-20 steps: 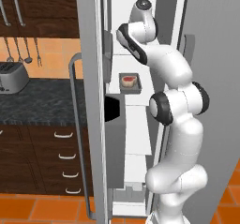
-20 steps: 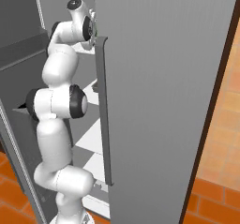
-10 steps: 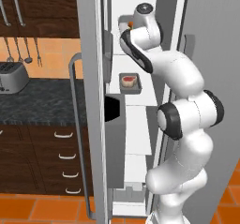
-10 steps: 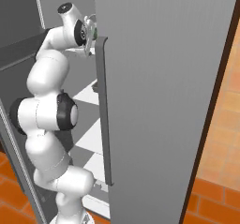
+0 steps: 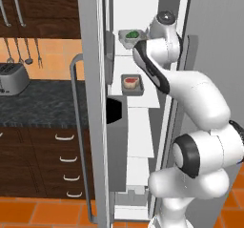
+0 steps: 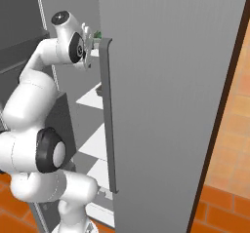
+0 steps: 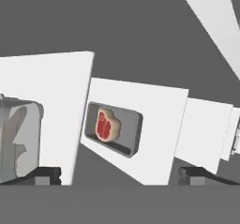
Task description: Take the meat container that has the steak and place it on the second highest rack of the freezer. Then take the vegetable container that has the carrot and broccoli and place it on the highest rack of the freezer.
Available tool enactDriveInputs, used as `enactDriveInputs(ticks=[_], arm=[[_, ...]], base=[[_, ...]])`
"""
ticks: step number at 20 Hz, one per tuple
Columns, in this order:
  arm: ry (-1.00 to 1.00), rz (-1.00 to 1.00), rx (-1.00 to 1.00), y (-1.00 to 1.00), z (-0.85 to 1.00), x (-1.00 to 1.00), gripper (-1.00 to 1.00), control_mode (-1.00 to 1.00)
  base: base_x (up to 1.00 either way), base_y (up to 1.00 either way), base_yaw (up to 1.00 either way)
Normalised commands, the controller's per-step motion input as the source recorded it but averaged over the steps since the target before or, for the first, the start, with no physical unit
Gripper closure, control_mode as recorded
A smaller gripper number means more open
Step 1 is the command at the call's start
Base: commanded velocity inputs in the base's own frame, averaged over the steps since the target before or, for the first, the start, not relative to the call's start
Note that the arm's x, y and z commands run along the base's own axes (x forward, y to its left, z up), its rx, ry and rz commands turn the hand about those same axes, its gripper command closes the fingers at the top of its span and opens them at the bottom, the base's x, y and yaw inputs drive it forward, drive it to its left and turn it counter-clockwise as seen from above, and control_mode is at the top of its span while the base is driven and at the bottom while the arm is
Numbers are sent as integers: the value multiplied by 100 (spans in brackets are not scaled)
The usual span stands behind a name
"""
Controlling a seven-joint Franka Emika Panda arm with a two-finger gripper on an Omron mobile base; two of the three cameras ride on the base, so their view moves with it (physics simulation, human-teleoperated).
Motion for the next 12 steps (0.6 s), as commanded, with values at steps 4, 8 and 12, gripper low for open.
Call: enactDriveInputs(ticks=[4, 8, 12], arm=[[-6, 8, 0, 0, 0, -100, -100, -100], [-9, 6, 0, 0, 0, -100, -100, -100], [-20, 12, 0, 0, 3, -76, -100, -100]], base=[[0, 0, 0], [0, 0, 0], [0, 0, 0]])
